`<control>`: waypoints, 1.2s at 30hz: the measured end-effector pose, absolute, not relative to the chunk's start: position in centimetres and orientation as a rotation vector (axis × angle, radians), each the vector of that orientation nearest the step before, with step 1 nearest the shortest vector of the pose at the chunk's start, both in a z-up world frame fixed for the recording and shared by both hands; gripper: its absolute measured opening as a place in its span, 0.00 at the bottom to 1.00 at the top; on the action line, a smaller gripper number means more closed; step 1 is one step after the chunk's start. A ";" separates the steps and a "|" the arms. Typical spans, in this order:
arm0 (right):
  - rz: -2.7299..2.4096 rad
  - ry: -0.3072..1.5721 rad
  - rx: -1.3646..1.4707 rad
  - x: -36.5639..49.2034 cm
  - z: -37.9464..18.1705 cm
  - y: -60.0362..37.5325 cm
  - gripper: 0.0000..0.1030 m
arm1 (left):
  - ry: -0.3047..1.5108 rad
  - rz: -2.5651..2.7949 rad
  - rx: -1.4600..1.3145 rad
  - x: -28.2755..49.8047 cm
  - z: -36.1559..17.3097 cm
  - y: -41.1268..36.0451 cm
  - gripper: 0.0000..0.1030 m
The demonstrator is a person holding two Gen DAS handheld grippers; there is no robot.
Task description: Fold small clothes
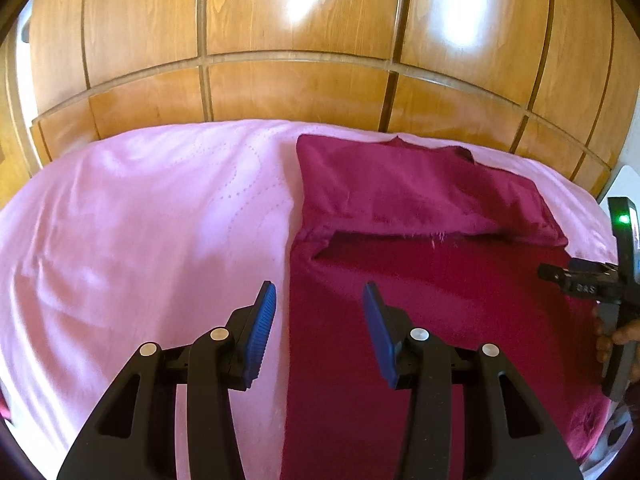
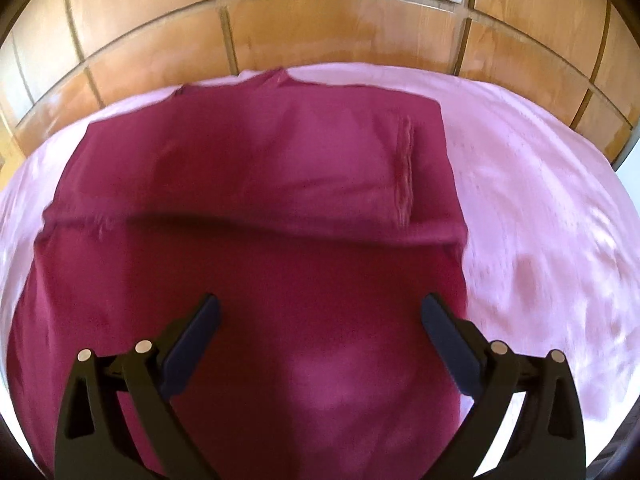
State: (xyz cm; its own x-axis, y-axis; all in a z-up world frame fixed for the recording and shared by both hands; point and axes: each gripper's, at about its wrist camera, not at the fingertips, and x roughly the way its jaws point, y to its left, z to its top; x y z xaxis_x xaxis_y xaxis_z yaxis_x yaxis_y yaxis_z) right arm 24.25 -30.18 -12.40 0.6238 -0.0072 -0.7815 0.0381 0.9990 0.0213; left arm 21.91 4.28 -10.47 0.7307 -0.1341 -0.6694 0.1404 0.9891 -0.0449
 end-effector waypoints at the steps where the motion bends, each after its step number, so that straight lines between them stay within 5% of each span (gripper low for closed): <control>1: -0.018 0.899 0.029 23.4 -12.5 -30.2 0.97 | 0.742 -0.150 0.015 21.6 -10.7 4.4 0.43; 21: 0.045 0.937 0.124 12.9 -12.7 -33.5 0.94 | 0.919 -0.358 -0.015 14.9 -15.2 8.1 0.43; 23: 0.091 0.975 0.170 11.2 -13.2 -34.1 0.78 | 0.947 -0.414 -0.026 13.9 -15.4 8.3 0.43; 29: 0.186 1.053 0.214 7.0 -14.1 -33.4 0.52 | 1.013 -0.519 -0.028 10.9 -16.3 8.0 0.43; 31: 0.214 1.080 0.215 6.3 -14.8 -32.4 0.42 | 1.030 -0.539 -0.029 10.4 -16.6 7.5 0.33; 33: 0.216 1.099 0.190 6.3 -15.3 -31.8 0.28 | 1.031 -0.539 -0.002 10.4 -16.7 7.0 0.12; 36: 0.262 1.079 0.262 6.7 -14.1 -31.9 0.16 | 1.024 -0.572 -0.050 11.0 -16.0 7.4 0.08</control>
